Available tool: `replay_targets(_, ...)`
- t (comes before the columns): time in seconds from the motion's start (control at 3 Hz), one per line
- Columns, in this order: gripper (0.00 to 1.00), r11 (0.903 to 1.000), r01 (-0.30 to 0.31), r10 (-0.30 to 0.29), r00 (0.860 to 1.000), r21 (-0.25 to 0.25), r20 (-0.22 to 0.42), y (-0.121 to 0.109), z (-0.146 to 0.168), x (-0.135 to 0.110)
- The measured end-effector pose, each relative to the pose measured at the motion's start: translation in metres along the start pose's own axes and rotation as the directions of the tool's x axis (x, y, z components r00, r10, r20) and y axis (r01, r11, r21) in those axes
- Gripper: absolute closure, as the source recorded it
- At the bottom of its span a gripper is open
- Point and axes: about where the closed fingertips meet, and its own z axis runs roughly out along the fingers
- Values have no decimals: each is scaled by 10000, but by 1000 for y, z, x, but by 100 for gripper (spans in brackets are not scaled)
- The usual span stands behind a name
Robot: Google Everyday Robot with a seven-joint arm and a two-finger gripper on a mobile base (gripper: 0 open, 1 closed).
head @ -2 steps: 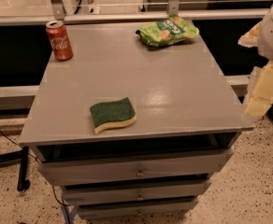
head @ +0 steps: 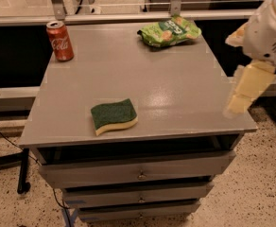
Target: Knock coke can over
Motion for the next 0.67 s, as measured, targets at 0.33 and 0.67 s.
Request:
replay_targets(0.33, 0, 9998, 120, -97, 9889, -141, 1480, -23, 39, -49)
replay_targets(0.67, 0, 9995, 73, 20, 9572, -309, 2895, -44, 69, -102)
